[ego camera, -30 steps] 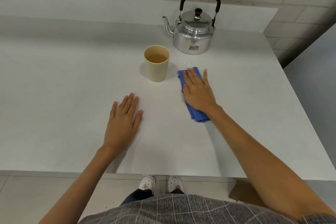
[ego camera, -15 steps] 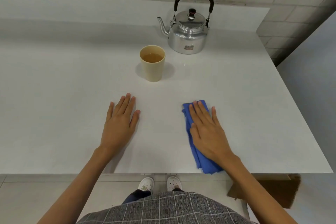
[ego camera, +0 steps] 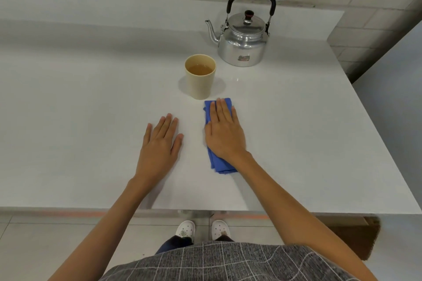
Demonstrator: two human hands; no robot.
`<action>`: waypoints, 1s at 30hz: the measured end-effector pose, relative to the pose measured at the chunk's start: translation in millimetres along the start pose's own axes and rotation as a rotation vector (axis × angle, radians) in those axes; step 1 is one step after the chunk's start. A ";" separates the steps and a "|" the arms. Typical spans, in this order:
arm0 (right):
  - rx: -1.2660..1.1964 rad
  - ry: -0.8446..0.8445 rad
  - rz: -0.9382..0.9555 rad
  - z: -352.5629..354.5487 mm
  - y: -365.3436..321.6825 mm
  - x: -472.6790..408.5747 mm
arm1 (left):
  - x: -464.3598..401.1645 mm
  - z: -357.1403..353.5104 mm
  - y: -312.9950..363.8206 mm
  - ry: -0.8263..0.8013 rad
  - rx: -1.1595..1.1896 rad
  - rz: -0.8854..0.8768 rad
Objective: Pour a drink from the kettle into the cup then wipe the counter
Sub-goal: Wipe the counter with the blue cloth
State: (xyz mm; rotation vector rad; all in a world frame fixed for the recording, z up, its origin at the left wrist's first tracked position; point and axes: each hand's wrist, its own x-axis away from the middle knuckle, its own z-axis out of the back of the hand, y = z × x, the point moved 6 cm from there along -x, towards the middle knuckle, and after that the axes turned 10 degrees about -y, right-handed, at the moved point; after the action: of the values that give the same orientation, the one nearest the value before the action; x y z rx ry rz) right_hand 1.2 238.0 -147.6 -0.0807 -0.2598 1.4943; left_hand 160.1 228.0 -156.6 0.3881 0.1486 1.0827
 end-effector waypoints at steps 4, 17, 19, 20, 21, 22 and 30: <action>-0.014 -0.021 0.072 -9.5 -32.6 12.3 | 0.5 2.0 1.1 -0.003 0.021 -0.005; -0.138 -0.052 0.091 -7.7 14.4 53.5 | 11.4 12.4 -4.4 -0.018 0.153 -0.021; -0.133 -0.025 0.066 -6.1 6.6 38.6 | 16.0 14.5 -5.8 -0.011 0.175 -0.021; -0.131 -0.017 0.057 -5.4 1.6 30.9 | 18.3 15.4 -6.9 -0.010 0.184 -0.023; -0.131 -0.011 0.052 -5.3 -4.3 23.2 | 20.2 16.2 -8.1 -0.008 0.192 -0.024; -0.133 -0.009 0.048 -5.8 -10.8 16.4 | 22.1 17.4 -9.7 -0.002 0.194 -0.023; -0.237 -0.027 0.094 -14.5 -68.9 -13.2 | 34.6 31.4 -21.3 0.111 0.211 0.015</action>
State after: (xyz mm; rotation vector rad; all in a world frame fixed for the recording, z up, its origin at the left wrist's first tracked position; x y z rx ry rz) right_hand 70.7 221.0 -148.6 -0.2657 -0.4602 1.5532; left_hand 203.5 242.5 -133.2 0.5184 0.3611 1.1071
